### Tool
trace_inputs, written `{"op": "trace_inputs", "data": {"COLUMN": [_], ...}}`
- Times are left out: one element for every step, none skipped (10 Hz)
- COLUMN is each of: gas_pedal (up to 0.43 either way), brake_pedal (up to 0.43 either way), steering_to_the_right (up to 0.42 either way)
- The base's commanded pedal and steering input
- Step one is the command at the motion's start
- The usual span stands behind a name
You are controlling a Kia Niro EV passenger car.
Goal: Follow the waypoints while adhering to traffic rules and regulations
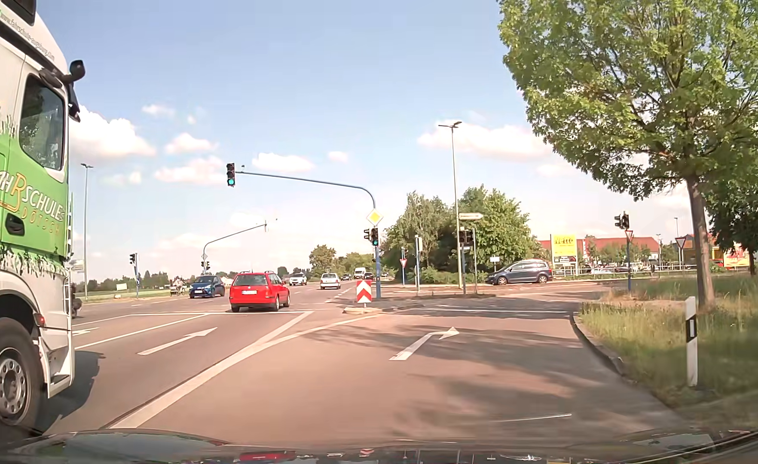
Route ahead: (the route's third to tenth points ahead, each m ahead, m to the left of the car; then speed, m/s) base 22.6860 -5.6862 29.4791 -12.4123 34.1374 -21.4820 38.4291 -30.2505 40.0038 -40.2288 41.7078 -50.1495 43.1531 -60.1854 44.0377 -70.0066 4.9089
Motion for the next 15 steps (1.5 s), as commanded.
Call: {"op": "trace_inputs", "data": {"gas_pedal": [0.0, 0.0, 0.0, 0.0, 0.0, 0.0, 0.0, 0.0, 0.0, 0.0, 0.0, 0.0, 0.0, 0.0, 0.0], "brake_pedal": [0.012, 0.006, 0.012, 0.018, 0.012, 0.012, 0.012, 0.012, 0.012, 0.012, 0.012, 0.012, 0.012, 0.018, 0.012], "steering_to_the_right": [0.062, 0.069, 0.075, 0.078, 0.079, 0.079, 0.081, 0.085, 0.089, 0.094, 0.098, 0.104, 0.108, 0.109, 0.109]}}
